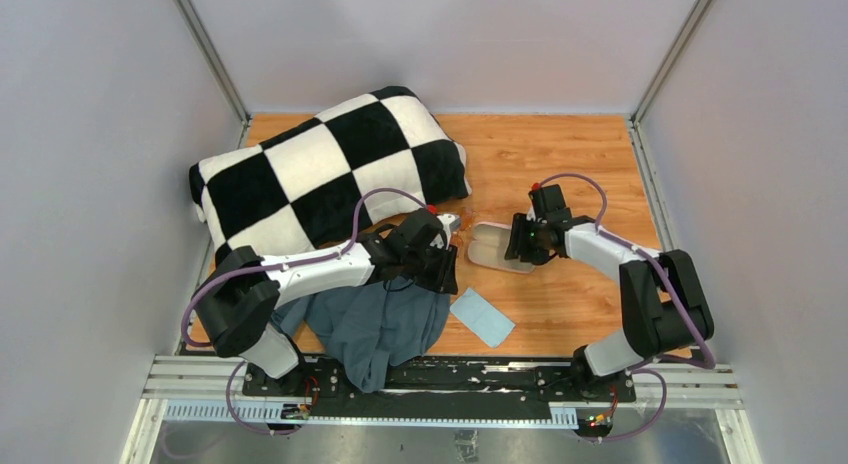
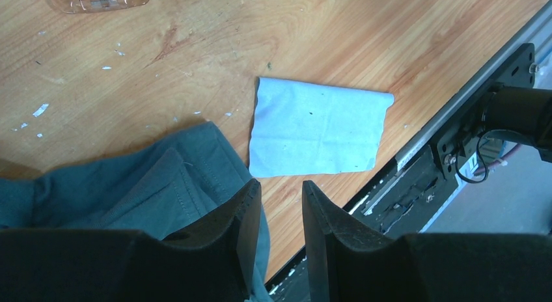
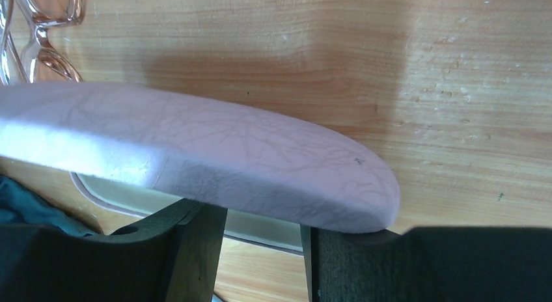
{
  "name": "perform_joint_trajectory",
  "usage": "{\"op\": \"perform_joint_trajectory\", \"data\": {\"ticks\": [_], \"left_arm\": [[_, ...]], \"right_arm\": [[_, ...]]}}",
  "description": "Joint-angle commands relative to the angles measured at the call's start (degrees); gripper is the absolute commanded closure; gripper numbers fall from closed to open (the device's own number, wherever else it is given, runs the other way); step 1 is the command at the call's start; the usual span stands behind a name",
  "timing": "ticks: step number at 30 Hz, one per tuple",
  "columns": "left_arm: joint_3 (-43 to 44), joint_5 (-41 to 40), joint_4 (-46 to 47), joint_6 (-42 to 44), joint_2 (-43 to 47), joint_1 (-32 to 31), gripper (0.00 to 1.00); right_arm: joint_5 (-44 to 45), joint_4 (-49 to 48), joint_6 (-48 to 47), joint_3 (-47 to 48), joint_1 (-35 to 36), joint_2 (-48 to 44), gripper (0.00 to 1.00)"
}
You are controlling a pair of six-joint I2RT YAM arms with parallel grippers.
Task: Organize the sunglasses
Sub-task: Pick up the glasses cleaning cloth from the center of the board.
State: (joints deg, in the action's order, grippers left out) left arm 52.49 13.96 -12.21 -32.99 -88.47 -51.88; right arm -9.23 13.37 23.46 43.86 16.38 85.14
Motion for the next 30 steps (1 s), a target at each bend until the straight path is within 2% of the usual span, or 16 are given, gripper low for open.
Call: {"op": "perform_joint_trajectory", "data": {"ticks": [1, 6, 10, 15, 22, 30], "left_arm": [[0.12, -0.36, 0.09, 0.07, 0.15, 0.11, 0.64], [0.28, -4.35, -2.05, -0.27, 0.51, 0.11, 0.63], [0.3, -4.49, -1.55, -0.05, -0.02, 0.11, 0.57], [0.91, -1.23, 0.73, 2.19, -1.59, -0.66, 0.49], [5.94, -3.91, -2.36, 5.29, -7.53, -3.02, 0.49], [7.97, -4.24, -1.16, 5.96, -13.22, -3.49, 0.52]], "right_arm": [[-0.21, 0.66, 2.74, -0.04, 1.36, 0.75, 0.52], [-0.83, 6.41, 4.22, 3.08, 3.1, -9.36, 0.5], [1.61, 10.54, 6.35, 2.87, 3.98, -19.53, 0.48], [1.83, 13.68, 11.96, -4.68, 6.84, -31.46, 0.48], [4.77, 21.1, 22.98, -15.81, 14.85, -46.61, 0.49], [6.25, 28.38, 28.62, -20.02, 16.15, -55.17, 0.51]]}}
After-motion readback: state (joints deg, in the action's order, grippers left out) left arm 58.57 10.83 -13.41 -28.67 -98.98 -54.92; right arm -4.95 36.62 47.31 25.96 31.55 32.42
